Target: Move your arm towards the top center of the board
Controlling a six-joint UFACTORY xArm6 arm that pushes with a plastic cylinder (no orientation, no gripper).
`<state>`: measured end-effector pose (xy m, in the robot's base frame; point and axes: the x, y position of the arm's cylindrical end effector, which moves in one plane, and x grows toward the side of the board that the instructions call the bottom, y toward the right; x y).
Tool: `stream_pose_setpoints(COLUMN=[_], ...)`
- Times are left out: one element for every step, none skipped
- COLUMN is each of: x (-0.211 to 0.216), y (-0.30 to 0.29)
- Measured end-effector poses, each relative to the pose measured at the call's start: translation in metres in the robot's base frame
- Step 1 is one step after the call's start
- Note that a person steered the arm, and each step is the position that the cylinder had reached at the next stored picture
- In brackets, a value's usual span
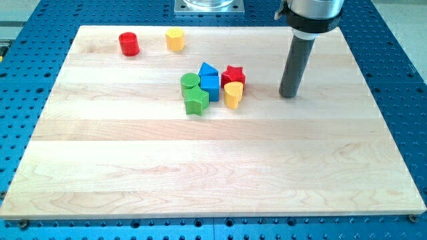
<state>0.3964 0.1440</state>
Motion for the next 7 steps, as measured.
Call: stream_pose_setpoints(x=[0.000,0.000,0.000,0.000,0.001,0.003,-0.031], y=[0.000,0.001,0.001,0.001,0.001,0.001,-0.007])
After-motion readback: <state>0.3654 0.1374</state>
